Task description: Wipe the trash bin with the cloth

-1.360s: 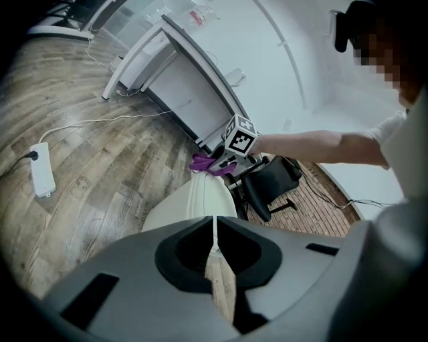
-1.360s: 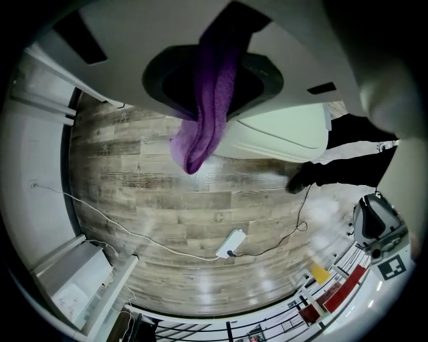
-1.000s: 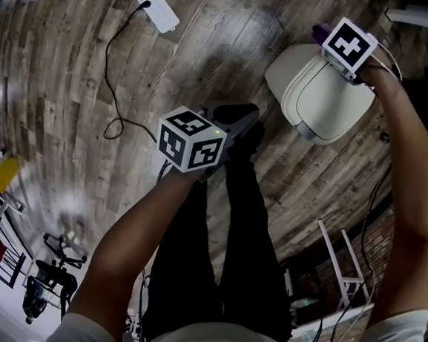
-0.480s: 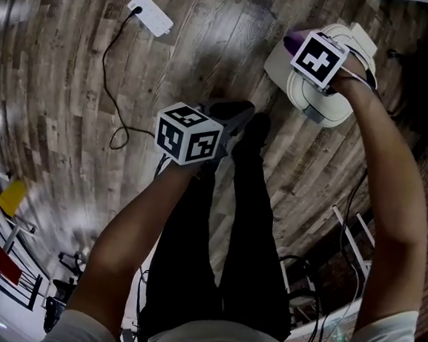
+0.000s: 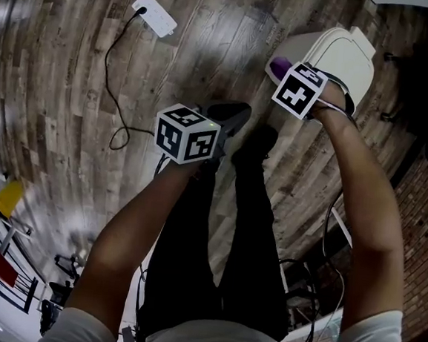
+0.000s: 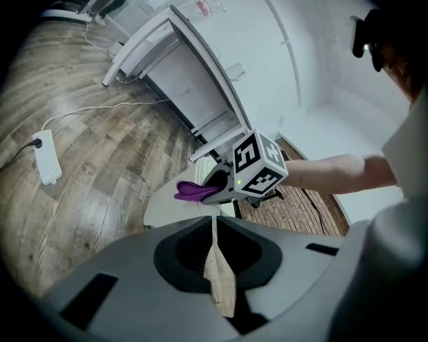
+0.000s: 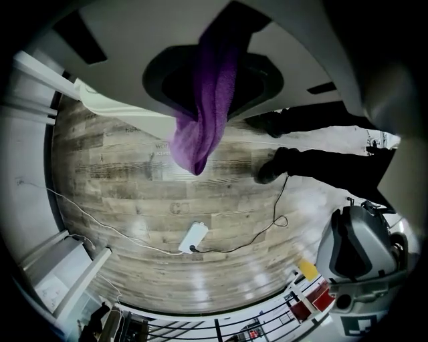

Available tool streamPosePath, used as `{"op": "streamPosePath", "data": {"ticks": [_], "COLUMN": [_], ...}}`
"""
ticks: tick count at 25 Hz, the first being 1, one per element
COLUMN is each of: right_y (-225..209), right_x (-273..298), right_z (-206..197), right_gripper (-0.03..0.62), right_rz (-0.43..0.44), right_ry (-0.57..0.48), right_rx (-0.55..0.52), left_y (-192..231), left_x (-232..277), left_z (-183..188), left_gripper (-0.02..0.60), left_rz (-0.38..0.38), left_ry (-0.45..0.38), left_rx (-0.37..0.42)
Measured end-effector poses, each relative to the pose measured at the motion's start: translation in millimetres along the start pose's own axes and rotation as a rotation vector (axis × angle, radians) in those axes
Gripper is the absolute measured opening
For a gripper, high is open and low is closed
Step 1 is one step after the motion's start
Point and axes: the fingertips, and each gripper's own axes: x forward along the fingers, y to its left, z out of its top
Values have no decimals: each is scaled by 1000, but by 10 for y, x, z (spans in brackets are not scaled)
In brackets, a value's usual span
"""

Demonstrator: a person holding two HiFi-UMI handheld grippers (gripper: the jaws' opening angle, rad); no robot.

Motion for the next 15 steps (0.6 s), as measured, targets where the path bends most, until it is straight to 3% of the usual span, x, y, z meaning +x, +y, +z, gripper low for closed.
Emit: {"op": "streamPosePath", "data": {"ticks": [11, 15], "right_y": [491, 735], "right_x": [184, 233], "right_z": [-46, -88], "right_gripper": [94, 95], "right_rz": [-38, -10], "right_ry": [-38, -72], "right_rx": [-25, -26], "left_y": [-28, -35], "left_x": [-21, 13], "left_z": [-152, -173], "left_gripper": [15, 15], "left_rz": [16, 26], "left_ry": [11, 14], "left_rx": [-2, 1]}}
